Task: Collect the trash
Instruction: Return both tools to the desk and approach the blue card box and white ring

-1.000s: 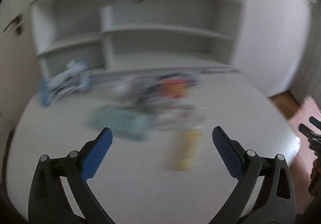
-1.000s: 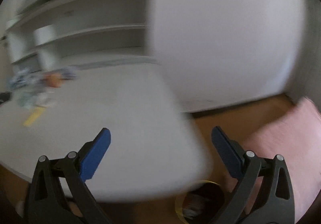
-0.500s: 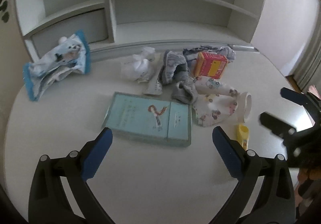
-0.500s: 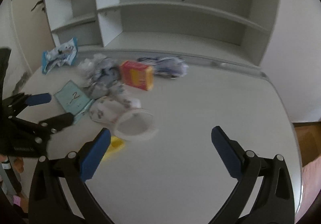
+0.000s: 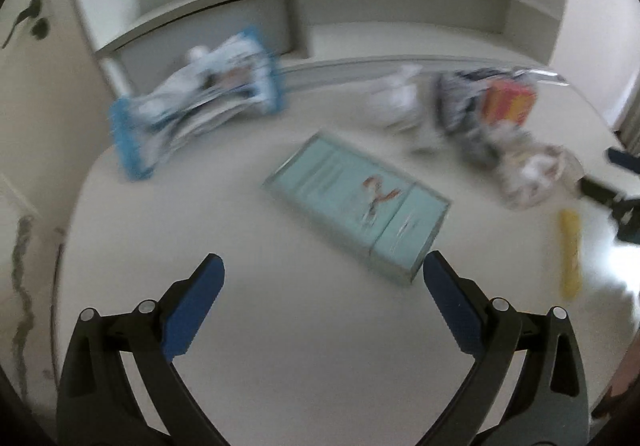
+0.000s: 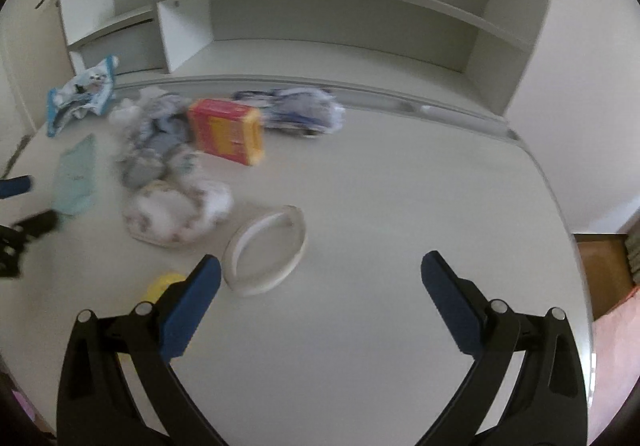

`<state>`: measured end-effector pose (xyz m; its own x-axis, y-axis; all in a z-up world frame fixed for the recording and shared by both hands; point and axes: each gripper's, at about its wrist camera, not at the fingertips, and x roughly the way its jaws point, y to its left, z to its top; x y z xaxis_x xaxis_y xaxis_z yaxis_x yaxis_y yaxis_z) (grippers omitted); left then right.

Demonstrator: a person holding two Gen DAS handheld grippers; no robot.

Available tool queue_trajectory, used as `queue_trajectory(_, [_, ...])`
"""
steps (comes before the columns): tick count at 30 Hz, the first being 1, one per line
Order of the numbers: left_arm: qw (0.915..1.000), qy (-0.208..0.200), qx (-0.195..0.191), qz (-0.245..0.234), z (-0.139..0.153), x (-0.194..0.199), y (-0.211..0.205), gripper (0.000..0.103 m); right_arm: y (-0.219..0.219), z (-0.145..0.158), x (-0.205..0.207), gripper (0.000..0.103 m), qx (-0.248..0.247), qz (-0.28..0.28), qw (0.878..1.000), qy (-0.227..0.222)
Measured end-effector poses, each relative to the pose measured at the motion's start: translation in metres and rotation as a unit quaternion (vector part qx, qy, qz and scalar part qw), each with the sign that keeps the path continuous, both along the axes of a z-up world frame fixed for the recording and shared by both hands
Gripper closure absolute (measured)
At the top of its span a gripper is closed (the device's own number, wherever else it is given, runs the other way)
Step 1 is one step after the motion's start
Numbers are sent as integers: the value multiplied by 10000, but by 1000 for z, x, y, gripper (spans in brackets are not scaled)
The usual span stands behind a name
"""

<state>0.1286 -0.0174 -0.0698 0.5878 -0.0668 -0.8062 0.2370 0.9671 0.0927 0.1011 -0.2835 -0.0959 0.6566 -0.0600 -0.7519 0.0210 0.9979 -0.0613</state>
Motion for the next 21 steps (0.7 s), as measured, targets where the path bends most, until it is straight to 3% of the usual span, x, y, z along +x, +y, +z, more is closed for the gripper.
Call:
queue_trajectory(4, [9988, 57, 6, 494, 2, -6, 37, 6, -21, -2, -5, 6, 128, -215, 9997, 21])
queue_trajectory(6, [9968, 43, -397, 698, 7, -4, 41, 6, -23, -1, -7, 6, 307, -223, 9993, 11])
queue_trajectory(10, [9962, -138, -655, 554, 12, 9, -4, 6, -7, -3, 1, 6, 256, -39, 9997, 36])
queue_trajectory(15, [9970, -124, -509, 569, 7, 39, -36, 6, 7, -9, 19, 6, 150, -3, 9996, 223])
queue_trajectory(21, [9958, -65, -440, 803, -1, 44, -9, 6, -6, -10, 20, 6, 105, -97, 9995, 293])
